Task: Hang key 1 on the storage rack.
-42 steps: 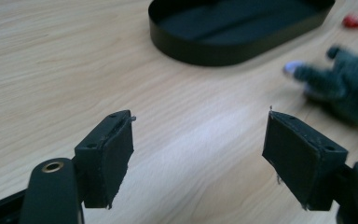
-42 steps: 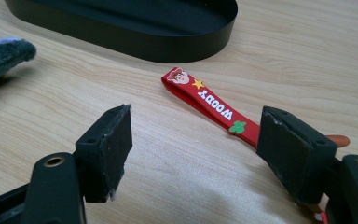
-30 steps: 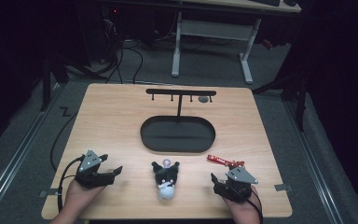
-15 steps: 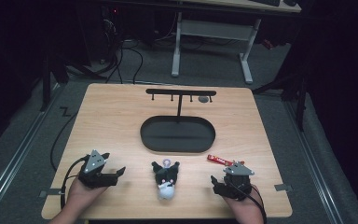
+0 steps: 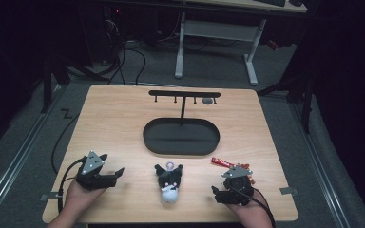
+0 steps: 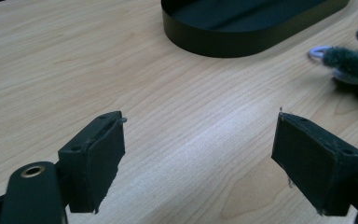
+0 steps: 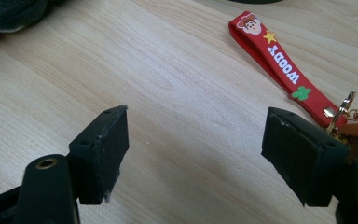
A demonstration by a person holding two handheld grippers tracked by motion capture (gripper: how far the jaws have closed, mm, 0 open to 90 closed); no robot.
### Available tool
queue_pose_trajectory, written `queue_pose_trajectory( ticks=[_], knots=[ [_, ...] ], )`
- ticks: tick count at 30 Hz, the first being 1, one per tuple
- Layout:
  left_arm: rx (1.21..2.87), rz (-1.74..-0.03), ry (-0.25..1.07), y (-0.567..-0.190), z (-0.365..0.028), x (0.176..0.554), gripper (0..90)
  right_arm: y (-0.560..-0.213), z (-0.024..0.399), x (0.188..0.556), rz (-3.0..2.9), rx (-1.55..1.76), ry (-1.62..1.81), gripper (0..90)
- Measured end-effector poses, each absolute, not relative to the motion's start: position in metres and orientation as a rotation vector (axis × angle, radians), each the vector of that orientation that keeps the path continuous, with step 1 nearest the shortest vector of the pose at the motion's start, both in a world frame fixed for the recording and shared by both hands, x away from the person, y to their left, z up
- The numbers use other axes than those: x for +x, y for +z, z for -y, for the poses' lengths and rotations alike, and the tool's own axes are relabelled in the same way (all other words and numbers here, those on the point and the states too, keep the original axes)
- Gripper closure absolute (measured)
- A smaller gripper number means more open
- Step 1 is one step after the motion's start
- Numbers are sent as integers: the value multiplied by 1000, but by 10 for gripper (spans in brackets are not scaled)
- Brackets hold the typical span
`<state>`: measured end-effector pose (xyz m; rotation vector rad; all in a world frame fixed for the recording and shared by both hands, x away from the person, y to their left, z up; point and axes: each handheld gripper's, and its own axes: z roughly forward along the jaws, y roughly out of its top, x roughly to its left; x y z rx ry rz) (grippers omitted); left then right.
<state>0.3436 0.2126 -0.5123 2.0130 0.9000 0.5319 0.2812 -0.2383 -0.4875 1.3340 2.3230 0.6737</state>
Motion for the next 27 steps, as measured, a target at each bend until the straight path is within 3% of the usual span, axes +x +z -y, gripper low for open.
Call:
queue_pose_trajectory(
  ticks=[27],
  knots=[
    [2035,-892,521,-514,-213,341,176,-473,257,272,-2445,1442,531,260]
  ],
)
